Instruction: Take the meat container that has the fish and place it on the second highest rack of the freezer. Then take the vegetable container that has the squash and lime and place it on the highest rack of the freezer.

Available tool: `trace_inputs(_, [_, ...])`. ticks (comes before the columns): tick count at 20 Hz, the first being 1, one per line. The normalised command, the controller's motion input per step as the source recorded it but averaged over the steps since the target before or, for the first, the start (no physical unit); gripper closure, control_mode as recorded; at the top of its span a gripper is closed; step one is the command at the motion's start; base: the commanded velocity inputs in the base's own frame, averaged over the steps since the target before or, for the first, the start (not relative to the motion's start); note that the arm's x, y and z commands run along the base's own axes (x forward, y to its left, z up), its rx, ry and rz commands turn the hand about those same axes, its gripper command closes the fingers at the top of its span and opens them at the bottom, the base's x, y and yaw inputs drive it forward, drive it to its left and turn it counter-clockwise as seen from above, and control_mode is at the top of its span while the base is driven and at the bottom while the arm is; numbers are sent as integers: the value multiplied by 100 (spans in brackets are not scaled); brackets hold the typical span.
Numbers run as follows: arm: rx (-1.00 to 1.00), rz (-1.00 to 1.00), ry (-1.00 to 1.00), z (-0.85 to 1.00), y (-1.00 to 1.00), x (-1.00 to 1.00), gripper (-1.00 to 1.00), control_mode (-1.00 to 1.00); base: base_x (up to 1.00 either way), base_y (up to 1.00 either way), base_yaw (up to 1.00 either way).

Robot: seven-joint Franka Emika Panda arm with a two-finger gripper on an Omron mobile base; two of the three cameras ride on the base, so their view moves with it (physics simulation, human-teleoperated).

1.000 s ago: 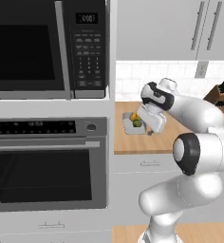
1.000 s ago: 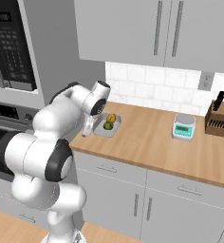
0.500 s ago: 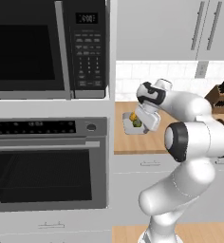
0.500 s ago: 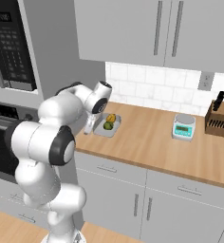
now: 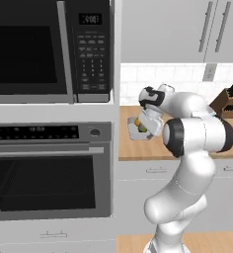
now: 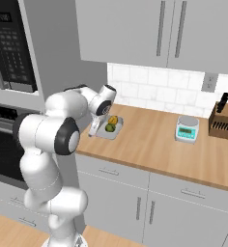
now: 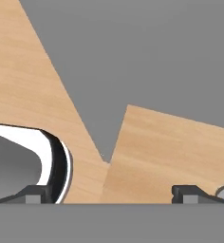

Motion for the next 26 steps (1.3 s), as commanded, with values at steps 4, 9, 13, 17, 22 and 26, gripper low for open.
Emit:
trace_inputs(4, [0,0,7,-28,-11,44,-100,-100,0,0,0])
trace_inputs(9, [0,0,10,-26,-7,60,-100,-100,0,0,0])
trace_inputs(13, [0,-1,7,-24,0,51,-100,-100,0,0,0])
trace_inputs(17, [0,-2,3,-25,0,44,-100,-100,0,0,0])
trace_inputs(22, [-1,-4,1,-32,0,39,-100,-100,0,0,0])
trace_inputs(26, [-7,-7,0,-48,8,21,-100,-100,0,0,0])
